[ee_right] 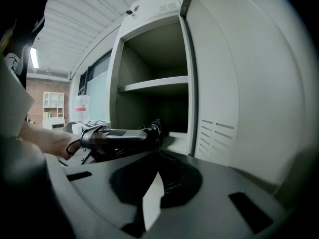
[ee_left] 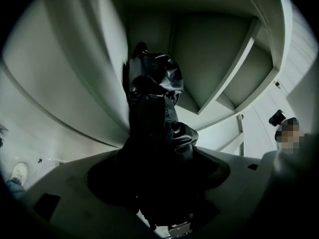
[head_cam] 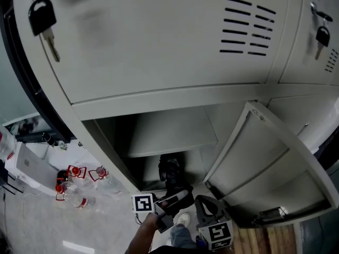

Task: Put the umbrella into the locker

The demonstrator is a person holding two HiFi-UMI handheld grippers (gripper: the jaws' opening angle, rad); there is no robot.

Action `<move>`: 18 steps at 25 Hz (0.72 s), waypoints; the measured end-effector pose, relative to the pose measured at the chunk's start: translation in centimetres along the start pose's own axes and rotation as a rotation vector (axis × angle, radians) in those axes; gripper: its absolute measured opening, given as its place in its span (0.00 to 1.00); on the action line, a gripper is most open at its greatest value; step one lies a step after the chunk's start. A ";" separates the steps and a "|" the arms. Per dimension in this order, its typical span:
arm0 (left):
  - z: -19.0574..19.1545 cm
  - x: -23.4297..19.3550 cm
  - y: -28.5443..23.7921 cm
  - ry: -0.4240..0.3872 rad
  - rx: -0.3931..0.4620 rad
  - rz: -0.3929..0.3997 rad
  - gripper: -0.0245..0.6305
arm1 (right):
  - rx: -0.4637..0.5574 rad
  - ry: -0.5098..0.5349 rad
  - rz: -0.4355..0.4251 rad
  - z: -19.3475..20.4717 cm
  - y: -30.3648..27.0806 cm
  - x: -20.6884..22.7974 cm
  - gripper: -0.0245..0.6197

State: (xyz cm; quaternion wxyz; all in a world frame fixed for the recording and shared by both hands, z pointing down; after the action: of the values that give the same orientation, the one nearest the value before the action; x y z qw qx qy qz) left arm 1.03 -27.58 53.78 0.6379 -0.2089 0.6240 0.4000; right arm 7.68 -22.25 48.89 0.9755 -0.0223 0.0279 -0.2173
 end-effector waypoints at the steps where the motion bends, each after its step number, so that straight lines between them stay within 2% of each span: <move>1: -0.1 0.1 0.1 0.004 0.010 0.002 0.53 | 0.001 -0.001 -0.002 -0.1 0.1 -0.1 0.04; 8: -0.1 0.6 0.6 0.041 0.062 0.007 0.53 | 0.014 0.004 -0.001 -0.5 0.8 -0.7 0.04; 18: 0.2 0.9 1.9 0.046 0.125 0.004 0.54 | 0.027 -0.011 0.008 -1.1 2.5 -1.5 0.04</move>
State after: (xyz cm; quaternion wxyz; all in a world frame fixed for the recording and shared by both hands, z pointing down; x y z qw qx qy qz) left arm -0.39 -26.06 53.37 0.6343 -0.1766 0.6627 0.3568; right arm 7.31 -19.43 47.69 0.9767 -0.0099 0.0198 -0.2137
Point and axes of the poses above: the fingertips, and each gripper's own axes: y backward along the fingers, x to its right, z out of its underside, the point moved 3 cm from there along y, backward along the fingers, and after that the axes turned 15 degrees about x, right-handed, at the moved point
